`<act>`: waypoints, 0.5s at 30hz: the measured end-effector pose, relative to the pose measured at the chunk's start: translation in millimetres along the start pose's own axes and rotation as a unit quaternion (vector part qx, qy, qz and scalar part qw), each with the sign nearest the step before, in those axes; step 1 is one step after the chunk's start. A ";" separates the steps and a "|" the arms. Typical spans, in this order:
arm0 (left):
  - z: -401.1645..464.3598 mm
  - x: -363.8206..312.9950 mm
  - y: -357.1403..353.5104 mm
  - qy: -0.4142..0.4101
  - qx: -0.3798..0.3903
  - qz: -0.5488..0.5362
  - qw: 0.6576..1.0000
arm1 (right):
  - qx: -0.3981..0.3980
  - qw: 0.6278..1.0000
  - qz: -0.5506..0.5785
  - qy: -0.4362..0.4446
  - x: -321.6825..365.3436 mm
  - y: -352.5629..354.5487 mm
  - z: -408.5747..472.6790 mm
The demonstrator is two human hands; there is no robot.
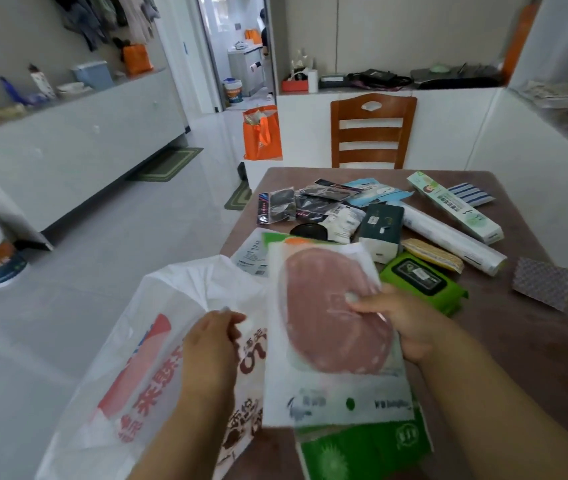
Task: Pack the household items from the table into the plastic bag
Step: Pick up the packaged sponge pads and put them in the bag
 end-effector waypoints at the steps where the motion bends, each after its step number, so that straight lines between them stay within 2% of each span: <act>1: 7.9 1.7 14.9 0.013 -0.022 -0.006 1.000 | 0.001 0.999 -0.037 -0.026 -3.3 -10.4 7.8; 3: 22.3 4.5 39.5 0.045 -0.030 -0.034 0.998 | -0.010 0.980 -0.167 -0.105 -14.0 -21.9 23.0; 5: 33.5 10.4 55.9 0.082 -0.017 -0.030 0.996 | -0.052 0.936 -0.310 -0.160 -20.5 -23.1 37.5; 7: 39.6 18.6 65.7 0.101 0.003 -0.002 0.995 | -0.110 0.890 -0.396 -0.197 -22.9 -16.8 47.6; 9: 39.8 29.3 72.8 0.119 0.016 0.026 0.992 | -0.124 0.870 -0.425 -0.217 -22.1 -24.2 52.5; 13: 35.2 41.5 75.9 0.179 0.085 0.034 0.980 | -0.049 0.898 -0.356 -0.254 -37.7 -59.8 72.1; 15: 31.6 45.3 75.1 0.225 0.128 0.029 0.965 | -0.003 0.900 -0.316 -0.301 -53.9 -73.3 86.3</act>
Point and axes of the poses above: each hand's wrist, its own z-axis towards the middle knuckle, its own y-axis out of the back of the hand, x = y × z, the point moved 5 cm from there along z, towards the middle knuckle, and after that the axes turned 14 degrees about x, right-handed, at the moved point
